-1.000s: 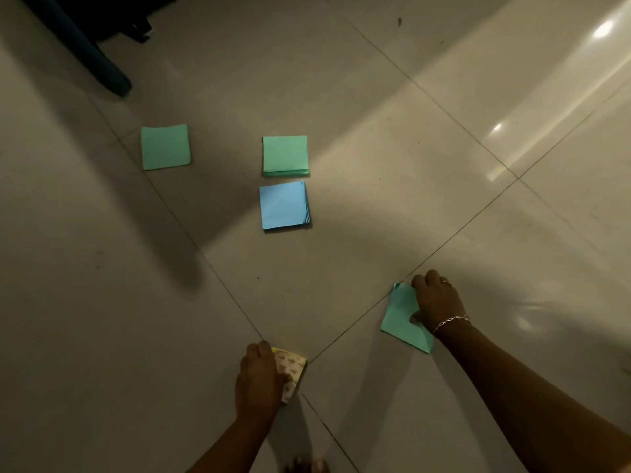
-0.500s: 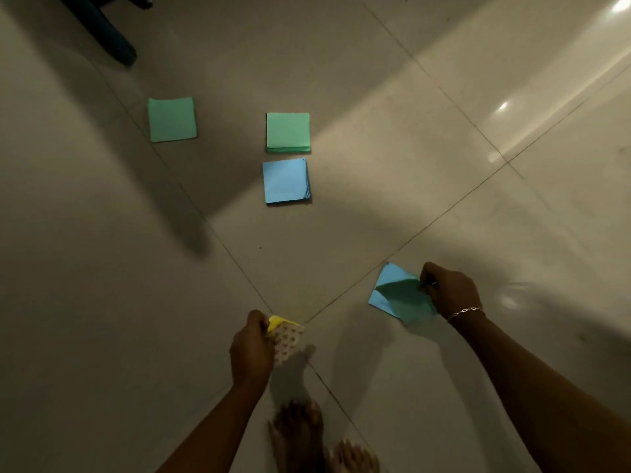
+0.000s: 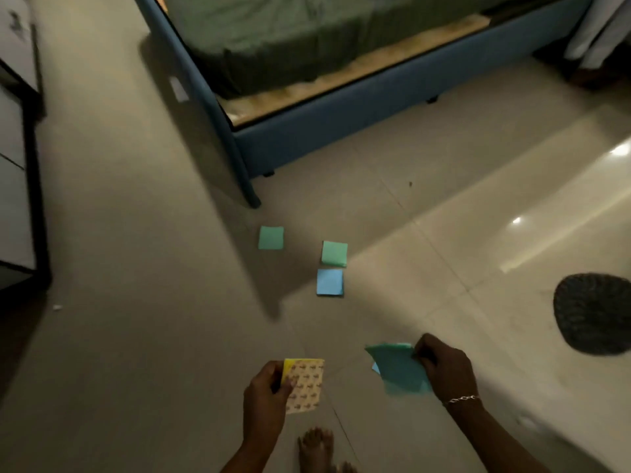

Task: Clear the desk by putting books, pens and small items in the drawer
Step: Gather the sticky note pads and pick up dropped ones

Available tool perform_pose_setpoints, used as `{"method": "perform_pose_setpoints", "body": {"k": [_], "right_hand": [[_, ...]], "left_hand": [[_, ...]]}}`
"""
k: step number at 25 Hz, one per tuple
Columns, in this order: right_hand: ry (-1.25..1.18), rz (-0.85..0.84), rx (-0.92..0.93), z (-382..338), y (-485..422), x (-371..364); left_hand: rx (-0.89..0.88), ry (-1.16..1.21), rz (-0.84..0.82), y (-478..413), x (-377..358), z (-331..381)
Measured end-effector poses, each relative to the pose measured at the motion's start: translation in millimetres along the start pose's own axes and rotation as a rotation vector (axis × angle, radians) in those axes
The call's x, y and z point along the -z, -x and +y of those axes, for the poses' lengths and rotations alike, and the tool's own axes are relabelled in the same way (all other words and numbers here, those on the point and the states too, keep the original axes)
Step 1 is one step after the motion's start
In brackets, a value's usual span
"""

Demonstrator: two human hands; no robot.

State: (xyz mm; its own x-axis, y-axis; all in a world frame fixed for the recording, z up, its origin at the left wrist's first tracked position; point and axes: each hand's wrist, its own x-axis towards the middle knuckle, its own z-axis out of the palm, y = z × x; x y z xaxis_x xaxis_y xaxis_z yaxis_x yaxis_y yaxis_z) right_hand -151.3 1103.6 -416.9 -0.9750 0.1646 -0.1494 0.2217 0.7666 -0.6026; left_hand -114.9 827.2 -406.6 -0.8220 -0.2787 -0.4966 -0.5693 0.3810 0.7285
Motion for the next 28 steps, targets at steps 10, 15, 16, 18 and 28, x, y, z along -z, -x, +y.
{"method": "perform_pose_setpoints", "body": {"k": [10, 15, 16, 18, 28], "right_hand": [[-0.101, -0.032, 0.481, -284, 63, 93], [-0.184, -0.215, 0.705, -413, 144, 49], [-0.220, -0.283, 0.730, -437, 167, 35], [-0.272, -0.410, 0.767, -478, 209, 11], [-0.380, -1.184, 1.016, -653, 503, -103]], "left_hand": [[-0.036, 0.253, 0.426, 171, 227, 76], [0.106, 0.532, 0.697, 248, 327, 22], [0.128, 0.592, 0.750, 268, 346, 5], [0.142, 0.659, 0.840, 308, 378, -22], [0.378, 0.771, 1.642, 580, 499, -178]]}}
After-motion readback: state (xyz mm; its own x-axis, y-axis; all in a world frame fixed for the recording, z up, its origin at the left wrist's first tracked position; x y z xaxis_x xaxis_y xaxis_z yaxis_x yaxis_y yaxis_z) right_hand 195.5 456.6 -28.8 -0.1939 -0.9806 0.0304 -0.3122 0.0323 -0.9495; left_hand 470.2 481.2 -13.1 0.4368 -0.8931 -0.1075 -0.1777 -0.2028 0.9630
